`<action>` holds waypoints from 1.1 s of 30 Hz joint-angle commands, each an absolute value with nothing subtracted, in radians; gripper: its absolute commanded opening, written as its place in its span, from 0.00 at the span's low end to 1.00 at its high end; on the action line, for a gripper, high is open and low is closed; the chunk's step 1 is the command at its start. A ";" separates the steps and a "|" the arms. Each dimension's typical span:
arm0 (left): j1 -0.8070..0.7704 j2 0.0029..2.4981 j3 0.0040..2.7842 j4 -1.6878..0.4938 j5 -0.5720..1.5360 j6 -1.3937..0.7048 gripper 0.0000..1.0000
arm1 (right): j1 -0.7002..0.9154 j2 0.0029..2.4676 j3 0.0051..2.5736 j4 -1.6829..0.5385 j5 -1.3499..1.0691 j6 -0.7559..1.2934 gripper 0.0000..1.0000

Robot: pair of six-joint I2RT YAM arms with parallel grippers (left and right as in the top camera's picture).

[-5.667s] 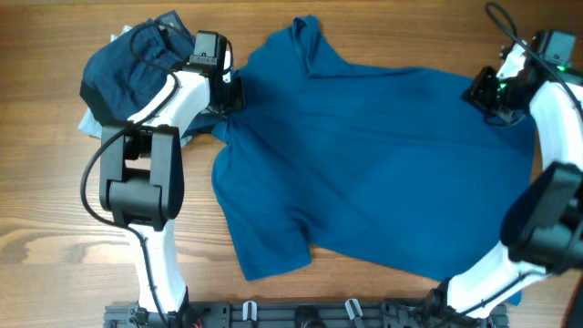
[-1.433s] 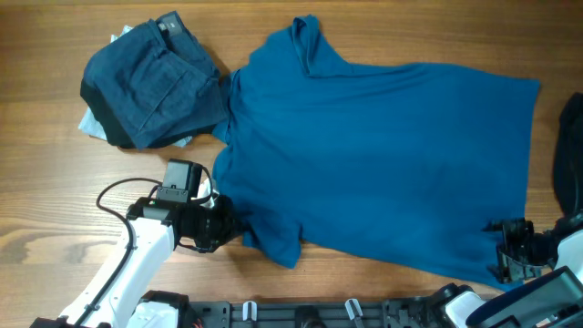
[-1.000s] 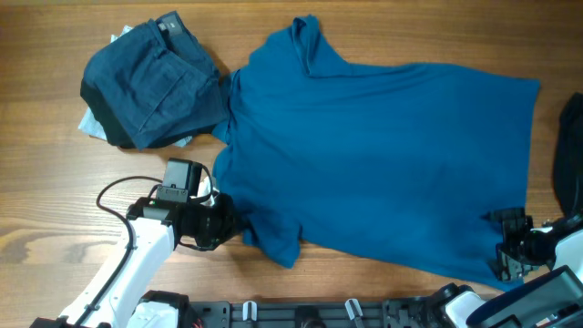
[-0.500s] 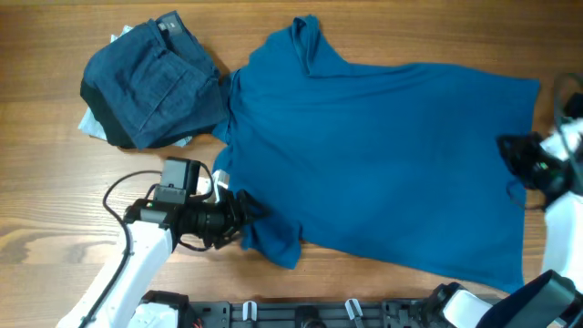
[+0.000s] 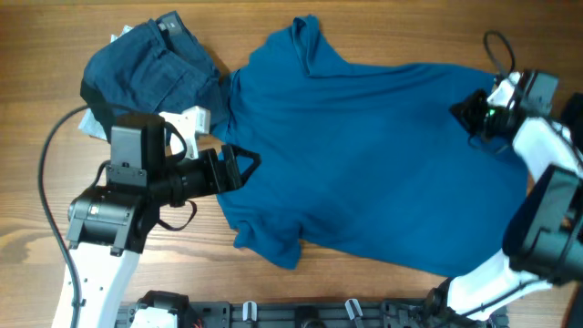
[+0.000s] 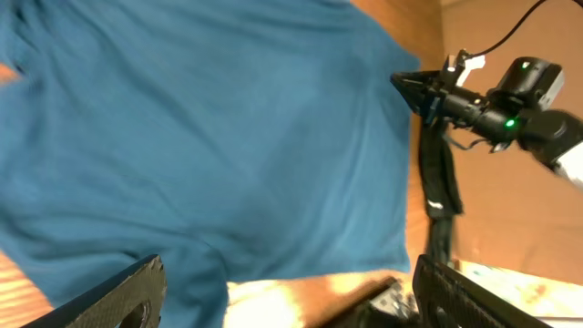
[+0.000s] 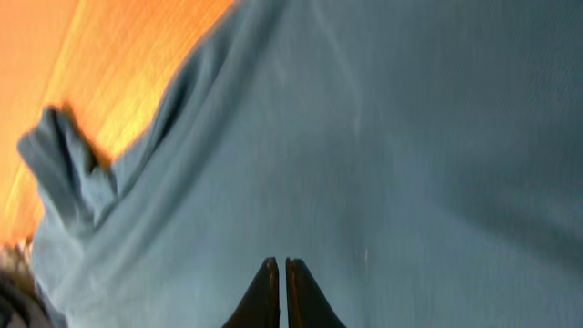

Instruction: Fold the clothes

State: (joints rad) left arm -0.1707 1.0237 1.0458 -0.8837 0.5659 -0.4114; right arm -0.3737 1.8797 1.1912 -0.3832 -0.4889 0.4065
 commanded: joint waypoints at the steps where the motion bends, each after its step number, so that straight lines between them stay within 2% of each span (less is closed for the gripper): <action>1: -0.166 1.021 1.079 -0.889 0.459 -0.366 0.87 | -0.367 2.030 1.416 -0.484 -0.407 0.361 0.04; 7: -0.166 1.058 1.079 -0.903 0.451 -0.367 0.86 | -0.346 2.191 1.622 -0.644 -0.244 0.343 0.04; 19: -0.166 1.111 1.079 -0.899 0.410 -0.371 0.85 | -0.281 2.289 1.638 -0.588 -0.045 0.424 0.04; 25: -0.166 1.111 1.079 -0.899 0.409 -0.395 0.84 | -0.258 2.449 1.640 -0.530 -0.060 0.489 0.04; 33: -0.166 1.111 1.079 -0.899 0.410 -0.401 0.83 | -0.237 2.595 1.782 -0.516 -0.159 0.534 0.04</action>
State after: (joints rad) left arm -0.1707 1.1091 1.0622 -0.9009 0.4156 -0.3977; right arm -0.2623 2.3947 1.8126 -0.4843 -0.0944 0.4980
